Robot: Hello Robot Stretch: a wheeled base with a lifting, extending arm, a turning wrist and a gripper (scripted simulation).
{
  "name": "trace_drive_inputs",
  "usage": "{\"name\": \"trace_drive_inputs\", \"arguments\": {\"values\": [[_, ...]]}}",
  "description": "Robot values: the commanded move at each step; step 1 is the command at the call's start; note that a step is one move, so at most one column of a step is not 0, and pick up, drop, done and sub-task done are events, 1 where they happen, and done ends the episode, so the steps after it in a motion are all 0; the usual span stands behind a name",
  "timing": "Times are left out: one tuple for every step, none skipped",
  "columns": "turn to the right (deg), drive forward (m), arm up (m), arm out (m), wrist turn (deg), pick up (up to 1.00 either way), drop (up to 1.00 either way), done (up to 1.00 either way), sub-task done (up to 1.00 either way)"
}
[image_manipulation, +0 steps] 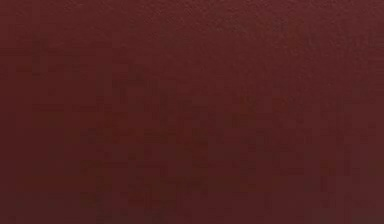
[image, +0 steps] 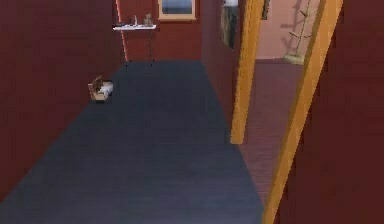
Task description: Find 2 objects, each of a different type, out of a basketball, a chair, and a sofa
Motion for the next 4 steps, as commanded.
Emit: {"name": "trace_drive_inputs", "arguments": {"values": [[0.0, 1.0, 0.0, 0.0, 0.0, 0.0, 0.0, 0.0, 0.0], [9.0, 0.0, 0.0, 0.0, 0.0, 0.0, 0.0, 0.0, 0.0], [0.0, 0.35, 0.0, 0.0, 0.0, 0.0, 0.0, 0.0, 0.0], [45.0, 0.0, 0.0, 0.0, 0.0, 0.0, 0.0, 0.0, 0.0]]}}
